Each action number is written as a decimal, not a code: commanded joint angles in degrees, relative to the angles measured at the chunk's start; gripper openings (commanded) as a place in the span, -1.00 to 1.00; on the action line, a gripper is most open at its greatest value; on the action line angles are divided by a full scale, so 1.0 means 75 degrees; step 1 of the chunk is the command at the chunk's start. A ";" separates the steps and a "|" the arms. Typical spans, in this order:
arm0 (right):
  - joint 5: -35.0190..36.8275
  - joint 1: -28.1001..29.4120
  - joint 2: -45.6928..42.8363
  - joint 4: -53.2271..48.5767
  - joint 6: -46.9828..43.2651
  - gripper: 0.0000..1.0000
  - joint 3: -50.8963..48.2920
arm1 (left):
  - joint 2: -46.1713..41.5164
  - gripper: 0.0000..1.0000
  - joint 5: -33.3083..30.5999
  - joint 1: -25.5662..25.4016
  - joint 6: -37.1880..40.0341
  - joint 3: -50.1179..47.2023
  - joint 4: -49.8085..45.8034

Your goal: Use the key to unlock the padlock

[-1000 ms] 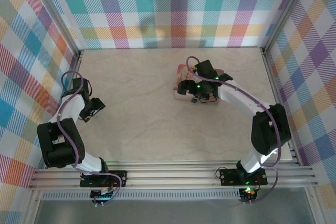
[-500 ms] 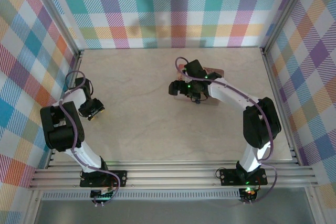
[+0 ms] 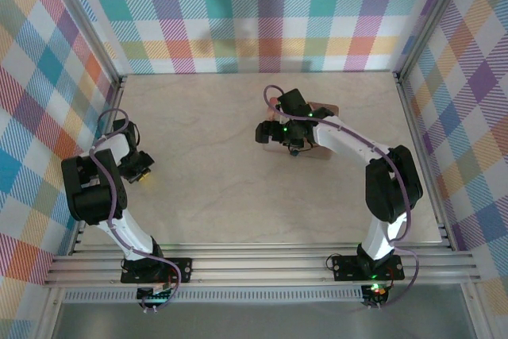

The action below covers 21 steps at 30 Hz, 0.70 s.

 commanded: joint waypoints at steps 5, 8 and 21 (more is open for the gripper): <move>-0.0177 0.0022 -0.0505 0.0613 -0.0175 0.86 -0.0357 | -0.1117 -1.00 0.1119 0.0036 -0.0223 -0.0195 -0.0242; -0.0872 -0.0067 -0.0857 0.1350 -0.0017 0.83 -0.0835 | -0.1718 -1.00 0.1678 0.0034 -0.0433 -0.0237 -0.0464; -0.1929 0.0322 -0.2248 0.5630 -0.1010 0.18 -0.3780 | -0.2620 -1.00 0.3802 -0.2023 -0.1370 0.0638 -0.1609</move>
